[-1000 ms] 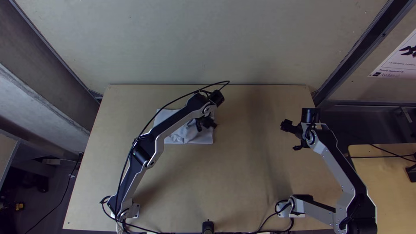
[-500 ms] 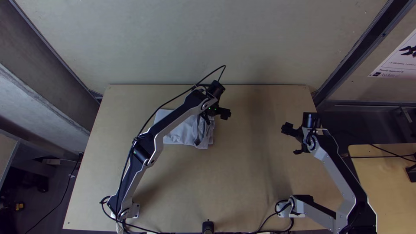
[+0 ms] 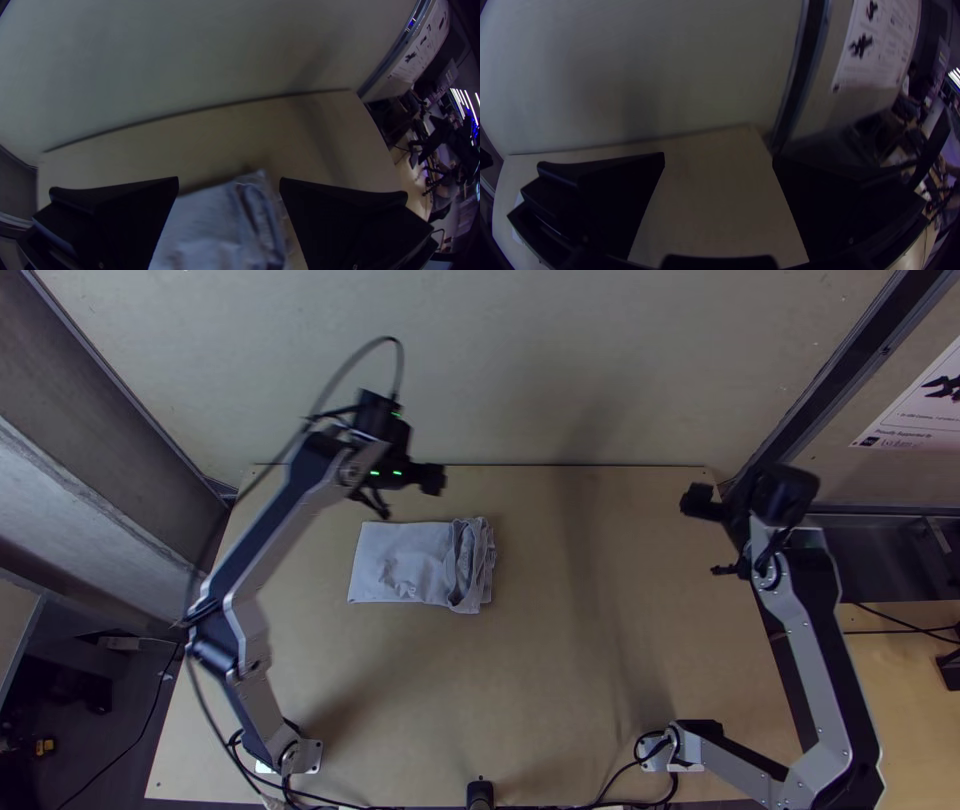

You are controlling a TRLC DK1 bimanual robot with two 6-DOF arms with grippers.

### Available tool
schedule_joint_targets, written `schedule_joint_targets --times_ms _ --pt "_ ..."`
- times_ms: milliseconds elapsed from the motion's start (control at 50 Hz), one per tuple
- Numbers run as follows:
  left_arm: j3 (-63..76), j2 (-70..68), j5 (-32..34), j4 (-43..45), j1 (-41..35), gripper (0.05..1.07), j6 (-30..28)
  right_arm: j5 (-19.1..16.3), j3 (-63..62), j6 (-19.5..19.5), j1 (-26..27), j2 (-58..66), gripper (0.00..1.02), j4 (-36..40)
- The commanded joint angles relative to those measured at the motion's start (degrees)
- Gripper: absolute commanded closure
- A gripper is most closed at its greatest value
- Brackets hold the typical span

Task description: Fold the t-shirt

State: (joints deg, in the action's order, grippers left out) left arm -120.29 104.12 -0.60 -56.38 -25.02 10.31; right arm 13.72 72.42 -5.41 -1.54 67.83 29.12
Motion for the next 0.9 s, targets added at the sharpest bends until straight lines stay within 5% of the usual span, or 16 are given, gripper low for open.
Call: schedule_joint_targets --times_ms 0,240,360,620,880 --pt "4.27 -8.4 -0.54 1.01 3.75 0.1 -4.86 -0.09 6.85 4.09 -1.62 0.46 0.03 -0.74" --pt "13.77 -23.26 -0.1 7.6 15.0 0.1 -11.36 -0.18 18.46 10.16 -6.28 -0.16 0.03 -1.0" --pt "20.62 -30.99 0.51 14.1 20.01 0.1 -12.33 -0.18 17.75 9.8 -8.48 -4.73 0.03 -3.64" --pt "44.18 -48.66 0.6 33.18 27.92 0.1 -13.03 -0.18 -2.29 10.07 -13.4 -24.33 0.03 -17.0" --pt "66.15 -66.32 0.69 48.12 33.72 0.1 -10.22 -0.27 -22.15 8.93 -14.54 -47.09 0.03 -19.54"
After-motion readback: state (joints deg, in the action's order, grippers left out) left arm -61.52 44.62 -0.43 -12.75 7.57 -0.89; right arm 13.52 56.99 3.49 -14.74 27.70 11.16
